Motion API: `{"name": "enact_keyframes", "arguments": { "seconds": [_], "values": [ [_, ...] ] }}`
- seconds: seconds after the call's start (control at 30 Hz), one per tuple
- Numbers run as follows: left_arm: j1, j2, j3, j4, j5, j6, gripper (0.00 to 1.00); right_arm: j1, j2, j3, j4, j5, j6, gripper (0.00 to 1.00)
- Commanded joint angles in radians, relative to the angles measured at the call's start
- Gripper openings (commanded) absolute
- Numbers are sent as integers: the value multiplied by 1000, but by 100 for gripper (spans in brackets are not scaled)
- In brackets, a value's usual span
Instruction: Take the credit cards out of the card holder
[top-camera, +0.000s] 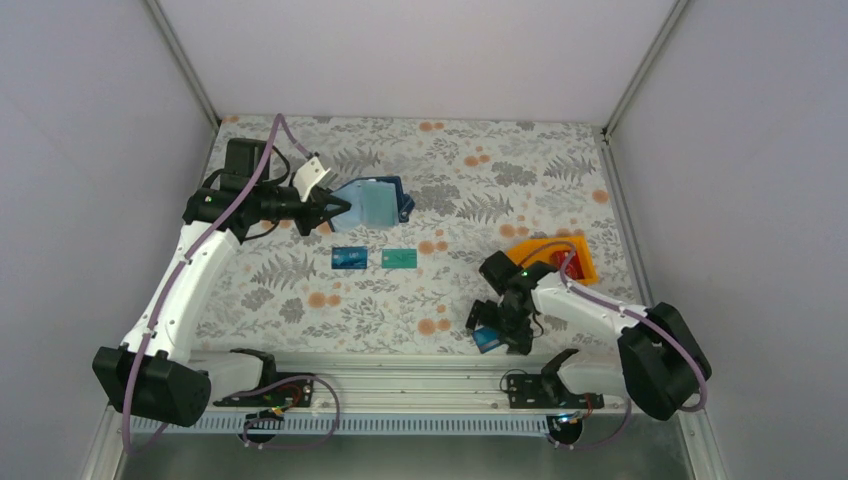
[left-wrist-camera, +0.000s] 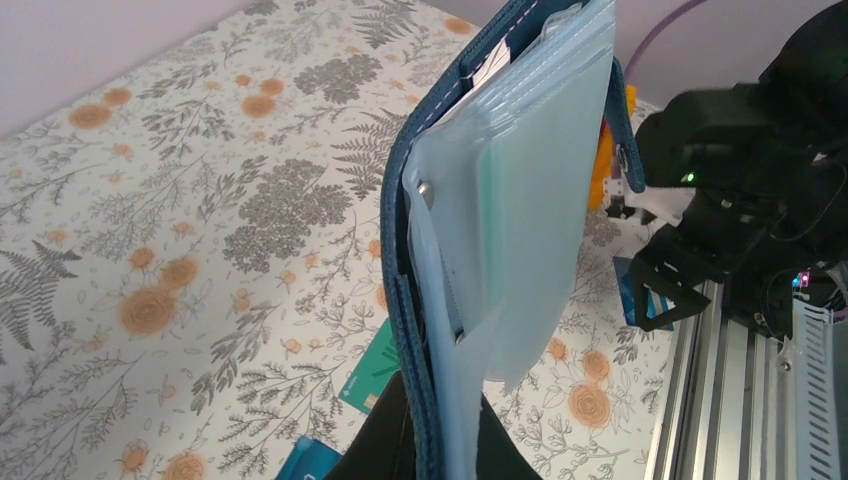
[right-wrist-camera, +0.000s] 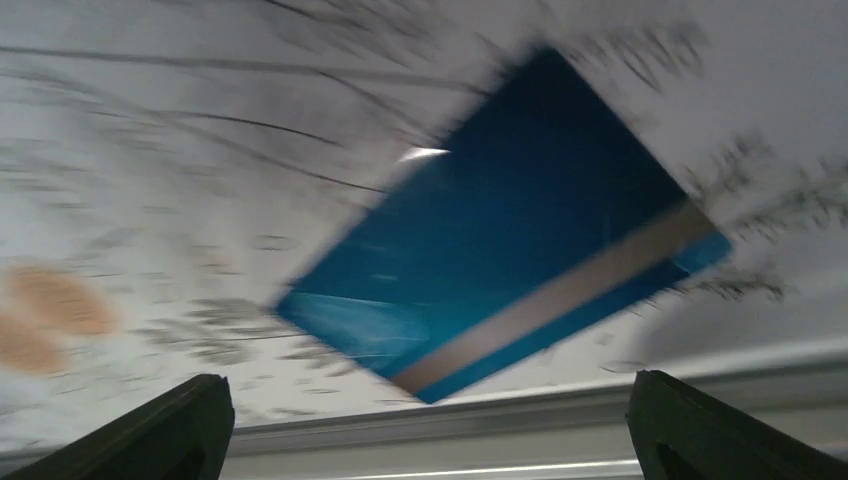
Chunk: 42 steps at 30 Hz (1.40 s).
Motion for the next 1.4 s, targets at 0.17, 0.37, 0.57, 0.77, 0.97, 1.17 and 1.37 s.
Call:
{"name": "enact_keyframes", "arguments": {
  "seconds": [0.17,0.37,0.57,0.77,0.97,1.17,1.37],
  "values": [
    [5,-16,18,1,45,19,2,-6,32,-64,99,58,189,98],
    [8,-13,21,0,47,19,2,-15,194,66,105,124,96,83],
    [18,-15,23,0,48,18,2,-22,266,177,137,206,23,62],
    [25,-11,22,2,43,18,2,-19,378,157,301,68,-46,58],
    [37,-13,18,1,46,18,2,67,503,345,229,93,-191,63],
    [43,-6,18,0,46,18,2,75,282,280,52,258,-119,81],
    [44,4,19,-1,53,18,3,72,244,208,-54,273,-79,90]
  ]
}}
